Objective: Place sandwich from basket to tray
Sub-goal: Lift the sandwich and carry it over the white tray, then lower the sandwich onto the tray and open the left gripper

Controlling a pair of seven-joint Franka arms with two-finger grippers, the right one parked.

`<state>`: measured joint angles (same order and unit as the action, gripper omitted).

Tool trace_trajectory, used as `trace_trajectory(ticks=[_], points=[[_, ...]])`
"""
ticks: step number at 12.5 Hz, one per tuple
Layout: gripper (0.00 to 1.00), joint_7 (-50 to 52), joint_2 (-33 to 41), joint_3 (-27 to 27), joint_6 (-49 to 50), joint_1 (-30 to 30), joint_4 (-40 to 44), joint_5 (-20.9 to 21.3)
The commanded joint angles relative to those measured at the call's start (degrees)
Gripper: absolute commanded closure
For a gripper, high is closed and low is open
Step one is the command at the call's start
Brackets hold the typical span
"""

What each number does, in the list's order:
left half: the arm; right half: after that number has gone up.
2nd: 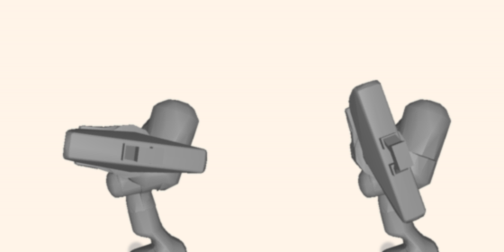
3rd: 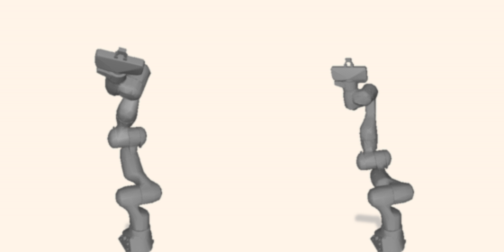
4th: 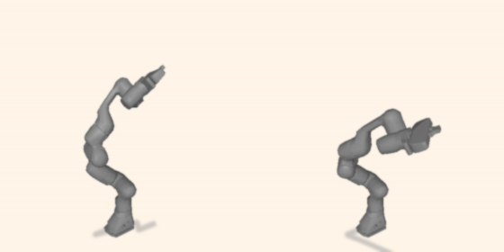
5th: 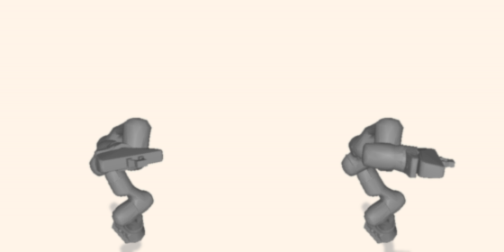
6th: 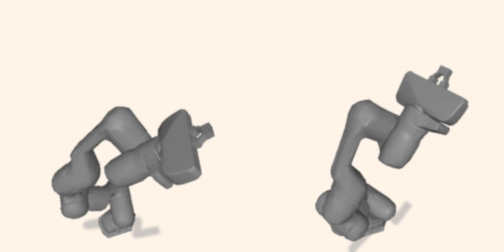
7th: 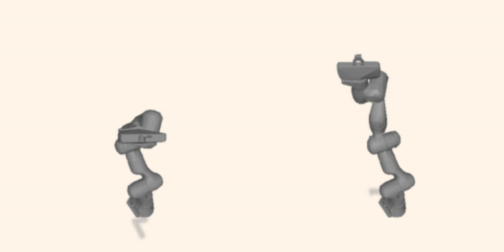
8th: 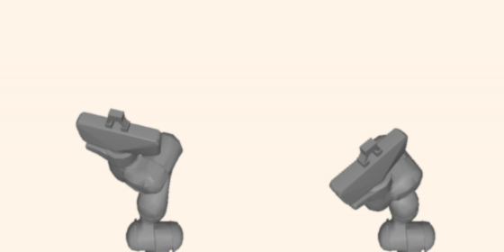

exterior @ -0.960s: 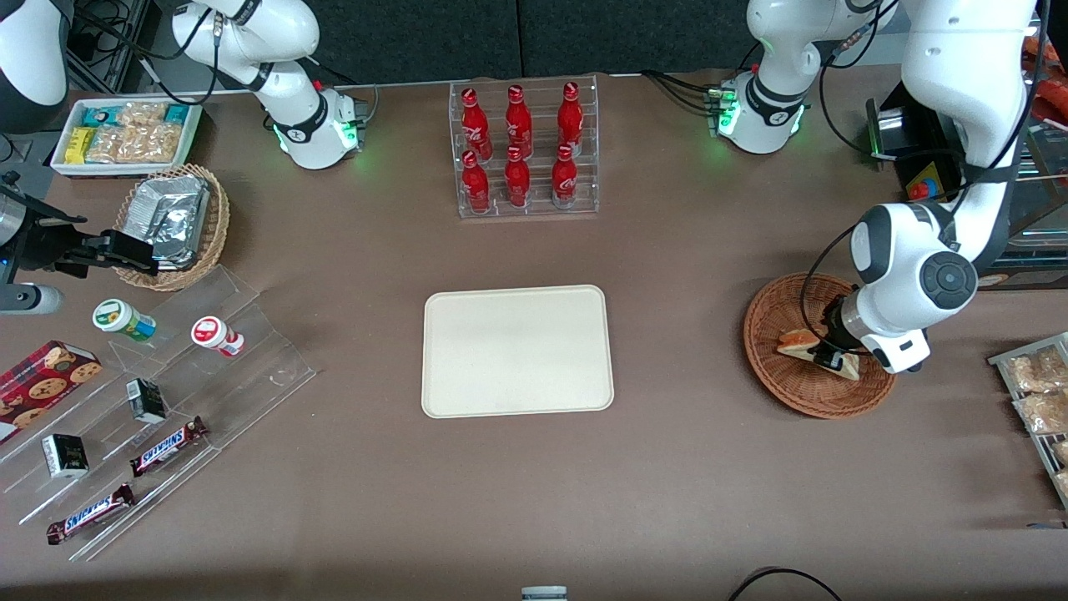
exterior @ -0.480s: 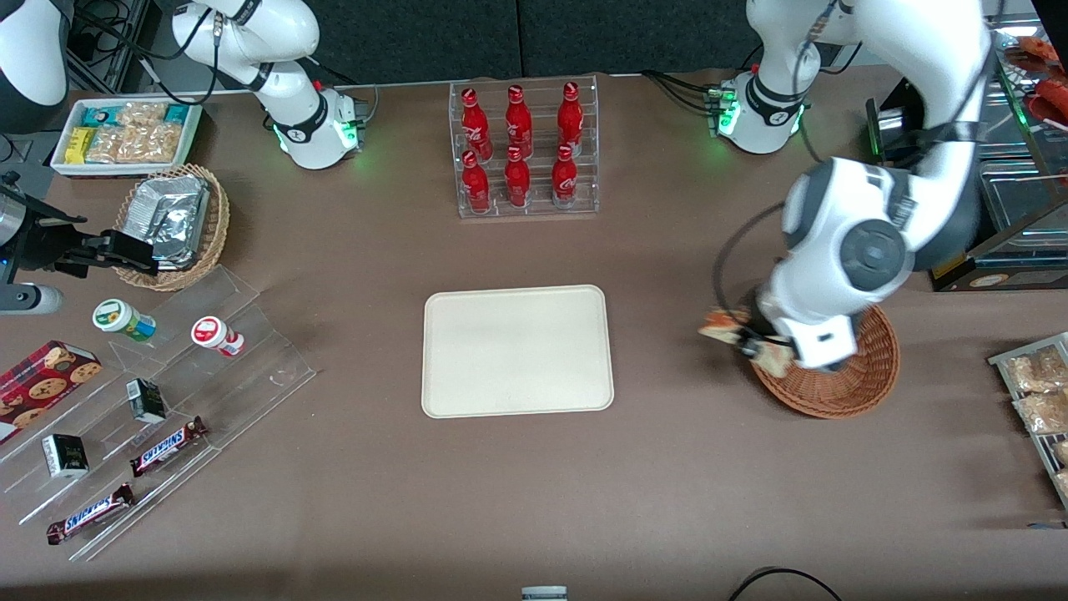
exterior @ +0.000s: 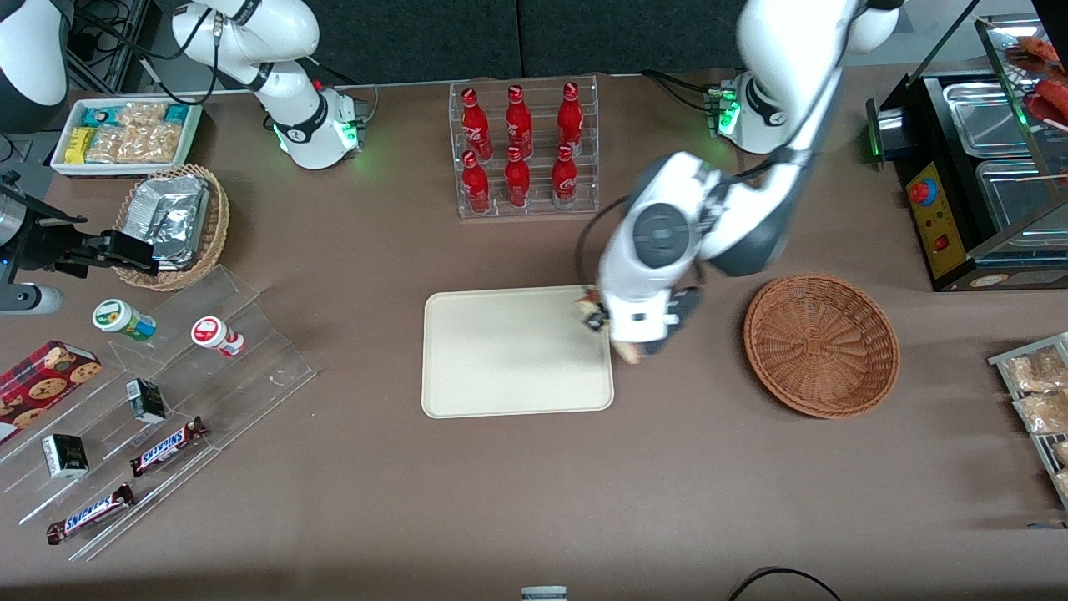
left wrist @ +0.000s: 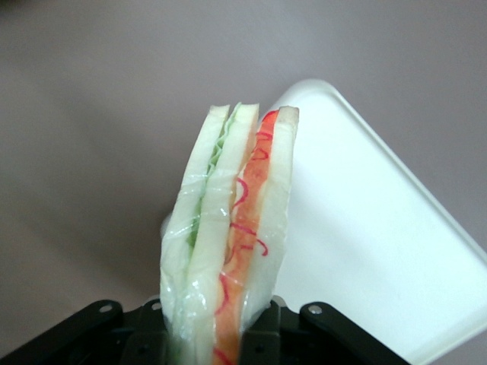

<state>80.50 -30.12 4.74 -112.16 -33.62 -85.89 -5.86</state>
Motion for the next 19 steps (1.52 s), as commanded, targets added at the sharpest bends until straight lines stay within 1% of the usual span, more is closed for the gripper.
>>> trace_trajectory(ticks=[1,3,4,6,7,11,14,15,17,19], points=[[1.00,-2.96,-7.74,-0.97,-4.61,-5.47,7.23,1.97],[1.00,-9.98,-10.55,-0.97,-10.25,-8.03,7.06,6.36],[1.00,-14.10,-11.87,-0.97,-11.75,-8.30,7.40,7.25],[1.00,-26.90,-13.99,-0.97,-12.73,-8.31,7.76,7.26],[1.00,-30.98,-15.04,-0.97,-12.82,-8.22,7.93,7.18],[1.00,-31.46,-18.82,-1.05,-12.73,-8.48,9.52,7.44],[1.00,-29.09,-19.80,-1.05,-12.73,-9.27,9.52,7.44],[0.75,-29.09,-19.80,-1.05,-12.73,-9.27,9.52,7.44],[0.00,-29.00,-19.01,-1.05,-12.47,-9.19,9.43,7.44],[0.00,-29.00,-16.82,-1.14,-11.86,-9.01,9.34,7.52]])
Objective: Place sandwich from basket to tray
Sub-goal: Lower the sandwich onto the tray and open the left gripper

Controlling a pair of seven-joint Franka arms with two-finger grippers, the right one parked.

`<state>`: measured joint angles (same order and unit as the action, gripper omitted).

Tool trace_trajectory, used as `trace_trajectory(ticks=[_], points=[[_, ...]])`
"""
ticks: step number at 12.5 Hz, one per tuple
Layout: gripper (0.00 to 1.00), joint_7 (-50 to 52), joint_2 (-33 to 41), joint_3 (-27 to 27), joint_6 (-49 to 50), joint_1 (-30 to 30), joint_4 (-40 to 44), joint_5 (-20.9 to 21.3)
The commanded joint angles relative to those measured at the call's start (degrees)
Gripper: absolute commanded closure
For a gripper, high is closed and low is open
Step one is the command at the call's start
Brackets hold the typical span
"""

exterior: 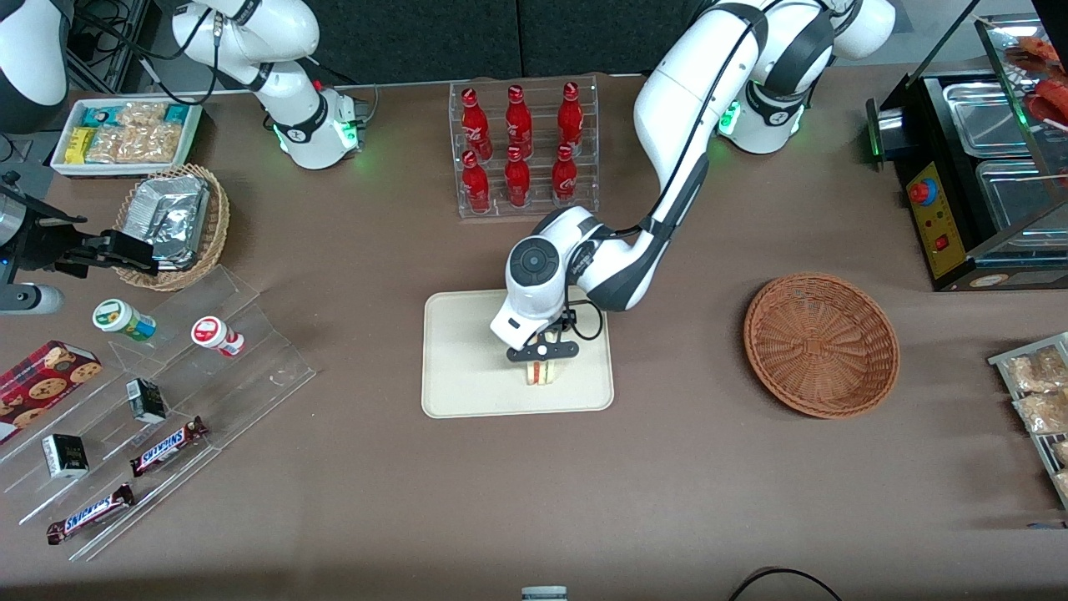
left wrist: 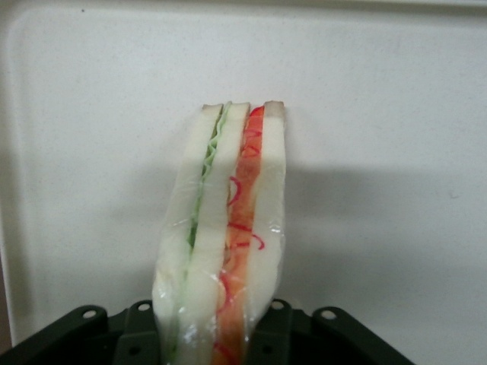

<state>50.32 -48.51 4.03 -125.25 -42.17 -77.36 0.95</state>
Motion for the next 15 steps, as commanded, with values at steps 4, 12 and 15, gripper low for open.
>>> trace_trajectory(ticks=[4,12,15], points=[[0.00,2.85,10.61,-1.74,16.57,0.07,-0.50,0.90],[0.00,-17.50,41.71,-1.65,21.36,14.99,-30.27,-0.33],[0.00,-31.72,49.19,-1.74,22.33,23.94,-37.40,-0.24]])
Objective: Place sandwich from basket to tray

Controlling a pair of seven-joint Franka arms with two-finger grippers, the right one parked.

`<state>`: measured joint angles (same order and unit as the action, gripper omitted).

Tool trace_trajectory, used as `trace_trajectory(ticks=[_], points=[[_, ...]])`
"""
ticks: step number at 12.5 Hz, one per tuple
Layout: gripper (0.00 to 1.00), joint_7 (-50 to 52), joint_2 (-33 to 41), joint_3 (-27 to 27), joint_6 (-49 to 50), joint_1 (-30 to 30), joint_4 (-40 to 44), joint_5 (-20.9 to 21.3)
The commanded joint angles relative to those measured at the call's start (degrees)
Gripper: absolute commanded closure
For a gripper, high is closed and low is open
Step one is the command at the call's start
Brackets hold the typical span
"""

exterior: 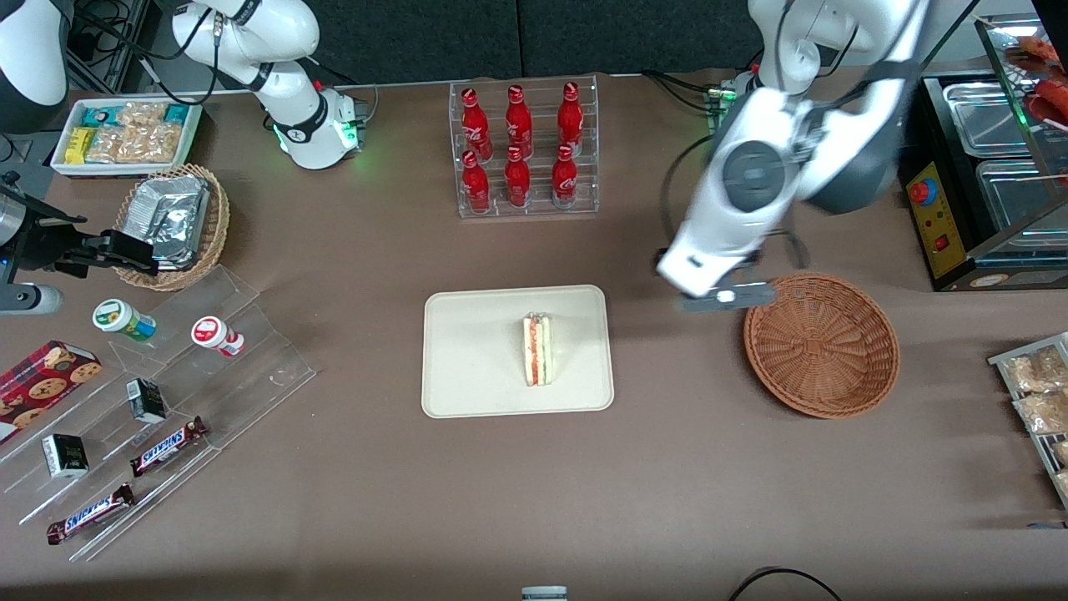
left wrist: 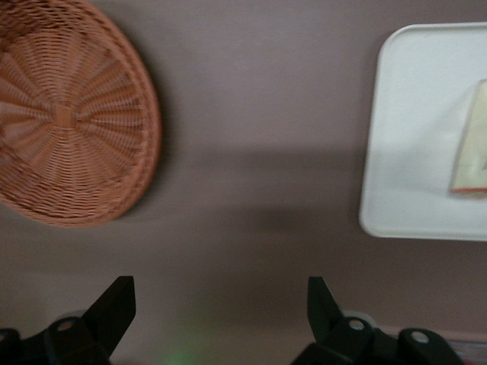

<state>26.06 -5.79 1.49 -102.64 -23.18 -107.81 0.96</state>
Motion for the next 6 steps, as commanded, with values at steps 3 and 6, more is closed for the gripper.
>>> trace_trajectory(ticks=[3,6], points=[[0.00,-18.12,10.96,0.71,3.66,12.79,-7.25,-0.25],[0.00,-27.18,16.40,0.71,8.32,20.62,-6.11,-0.34]])
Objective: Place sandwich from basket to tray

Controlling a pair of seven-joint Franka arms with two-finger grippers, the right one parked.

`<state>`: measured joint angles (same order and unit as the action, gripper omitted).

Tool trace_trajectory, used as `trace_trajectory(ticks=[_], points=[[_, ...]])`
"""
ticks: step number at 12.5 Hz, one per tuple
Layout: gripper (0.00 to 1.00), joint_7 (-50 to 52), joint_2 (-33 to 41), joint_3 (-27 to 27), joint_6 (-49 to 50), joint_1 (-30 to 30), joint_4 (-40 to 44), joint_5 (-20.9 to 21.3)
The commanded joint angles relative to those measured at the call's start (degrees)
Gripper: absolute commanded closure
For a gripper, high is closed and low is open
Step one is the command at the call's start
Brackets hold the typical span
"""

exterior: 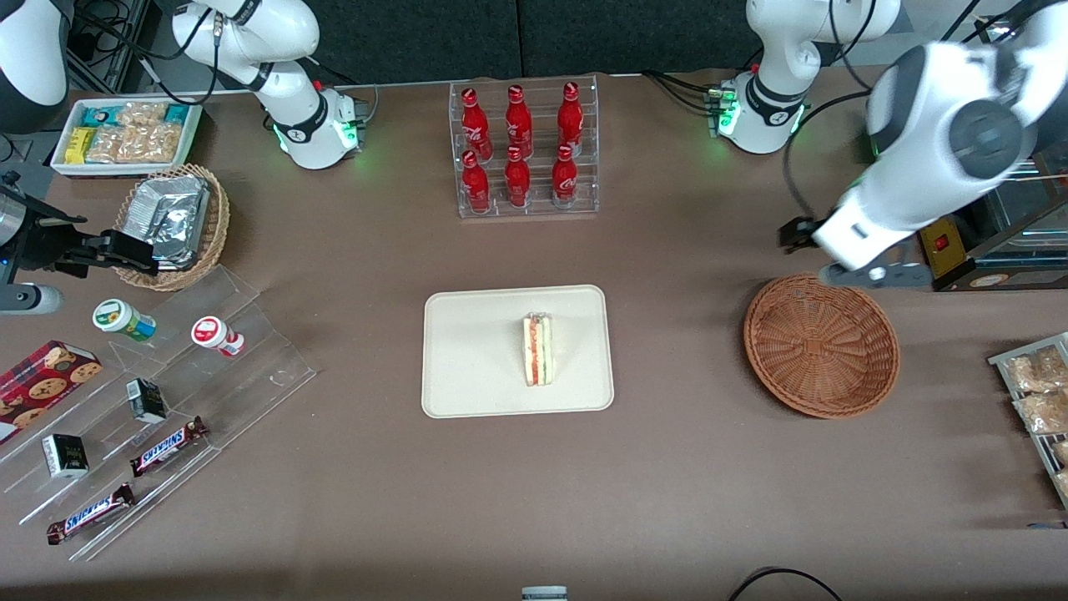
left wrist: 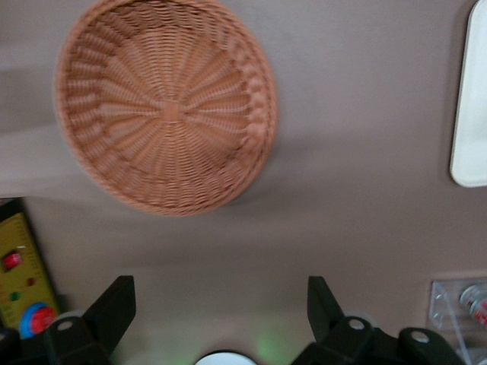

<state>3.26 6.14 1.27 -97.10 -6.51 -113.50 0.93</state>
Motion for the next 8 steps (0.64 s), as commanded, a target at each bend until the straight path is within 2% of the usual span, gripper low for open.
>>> trace_trajectory(ticks=[1,5,8], points=[[0.00,-4.67,5.54,0.92,5.14,4.83,1.43,-0.22],[0.00,-3.62,3.62,0.92,12.54,5.01,13.37,-0.14],[0.00,-3.62,3.00,0.66,14.84,5.01,16.47,0.30]])
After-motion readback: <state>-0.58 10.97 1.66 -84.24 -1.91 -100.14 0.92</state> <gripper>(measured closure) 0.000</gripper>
